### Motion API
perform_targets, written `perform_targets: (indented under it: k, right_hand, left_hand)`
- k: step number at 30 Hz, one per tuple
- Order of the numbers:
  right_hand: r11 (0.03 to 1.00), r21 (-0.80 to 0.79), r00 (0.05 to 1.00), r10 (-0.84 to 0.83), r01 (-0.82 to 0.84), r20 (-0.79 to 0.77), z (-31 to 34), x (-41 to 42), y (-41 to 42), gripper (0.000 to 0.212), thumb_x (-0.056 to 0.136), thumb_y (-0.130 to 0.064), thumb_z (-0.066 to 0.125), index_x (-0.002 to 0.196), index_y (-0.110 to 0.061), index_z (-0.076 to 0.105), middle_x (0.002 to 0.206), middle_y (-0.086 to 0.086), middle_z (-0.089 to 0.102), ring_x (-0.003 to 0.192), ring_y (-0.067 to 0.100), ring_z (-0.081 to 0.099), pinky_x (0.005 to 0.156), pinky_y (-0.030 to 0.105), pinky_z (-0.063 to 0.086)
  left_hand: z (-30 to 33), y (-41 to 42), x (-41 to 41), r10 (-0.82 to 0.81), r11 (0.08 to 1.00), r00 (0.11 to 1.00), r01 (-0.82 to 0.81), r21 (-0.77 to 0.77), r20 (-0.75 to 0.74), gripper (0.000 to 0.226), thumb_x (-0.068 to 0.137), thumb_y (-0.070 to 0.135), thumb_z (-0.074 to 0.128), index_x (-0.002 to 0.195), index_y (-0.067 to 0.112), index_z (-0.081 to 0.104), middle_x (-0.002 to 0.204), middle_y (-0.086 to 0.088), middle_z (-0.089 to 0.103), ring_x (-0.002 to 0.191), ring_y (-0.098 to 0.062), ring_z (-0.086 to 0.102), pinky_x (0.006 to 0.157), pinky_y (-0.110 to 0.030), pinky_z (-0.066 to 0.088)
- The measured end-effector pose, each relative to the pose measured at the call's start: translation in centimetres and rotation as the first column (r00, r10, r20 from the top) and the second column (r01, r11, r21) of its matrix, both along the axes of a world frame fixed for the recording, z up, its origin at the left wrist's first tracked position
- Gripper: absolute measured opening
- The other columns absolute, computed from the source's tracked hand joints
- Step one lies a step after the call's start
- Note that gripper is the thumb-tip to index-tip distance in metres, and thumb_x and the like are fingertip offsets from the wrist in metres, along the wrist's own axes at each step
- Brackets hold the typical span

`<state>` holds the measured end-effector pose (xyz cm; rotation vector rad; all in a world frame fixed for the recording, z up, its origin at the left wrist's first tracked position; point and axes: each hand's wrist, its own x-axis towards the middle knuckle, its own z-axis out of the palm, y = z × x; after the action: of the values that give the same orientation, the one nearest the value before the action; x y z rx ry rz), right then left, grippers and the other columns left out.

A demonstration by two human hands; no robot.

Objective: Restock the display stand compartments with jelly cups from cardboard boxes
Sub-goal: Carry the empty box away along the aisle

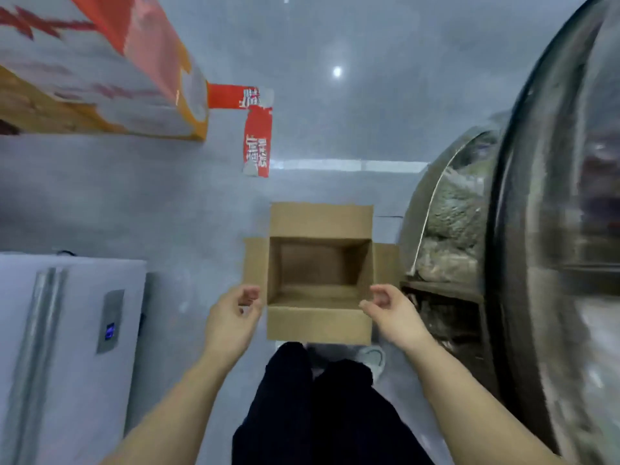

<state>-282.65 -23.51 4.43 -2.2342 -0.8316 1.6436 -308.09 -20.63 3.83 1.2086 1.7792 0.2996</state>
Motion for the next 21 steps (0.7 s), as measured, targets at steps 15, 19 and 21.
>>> perform_targets:
  k: [15, 19, 21]
  right_hand:
    - [0.993, 0.118, 0.897, -0.044, -0.010, 0.441, -27.2, -0.1, 0.9, 0.056, 0.090, -0.002, 0.047, 0.141, -0.019, 0.035, 0.127, 0.012, 0.059, 0.110, 0.031, 0.057, 0.080, 0.025, 0.038]
    - [0.975, 0.223, 0.885, -0.088, -0.019, 0.457, -22.2, -0.1, 3.2, 0.055, 0.089, -0.005, 0.047, 0.138, -0.027, 0.040, 0.115, 0.010, 0.065, 0.100, 0.031, 0.062, 0.077, 0.032, 0.044]
    - [0.959, 0.281, 0.896, -0.106, -0.022, 0.431, -17.4, -0.8, 4.4, 0.054, 0.089, -0.007, 0.047, 0.137, -0.030, 0.041, 0.113, 0.007, 0.066, 0.099, 0.031, 0.062, 0.077, 0.033, 0.045]
  left_hand:
    - [-27.7, 1.9, -1.8, -0.060, 0.997, 0.997, 0.058, -0.045, -0.040, 0.054, 0.089, 0.005, 0.047, 0.137, 0.028, 0.038, 0.125, 0.002, 0.057, 0.109, -0.020, 0.054, 0.083, -0.028, 0.039]
    - [-23.1, 4.1, -1.8, 0.077, 0.997, 0.997, -0.077, -0.025, 0.004, 0.050, 0.087, 0.006, 0.047, 0.129, 0.033, 0.048, 0.102, 0.015, 0.063, 0.091, -0.009, 0.059, 0.075, -0.023, 0.043]
    - [-18.4, 5.2, -2.4, 0.176, 0.984, 0.984, -0.177, 0.009, 0.029, 0.046, 0.087, 0.007, 0.048, 0.125, 0.032, 0.052, 0.098, 0.019, 0.064, 0.089, -0.004, 0.060, 0.078, -0.021, 0.046]
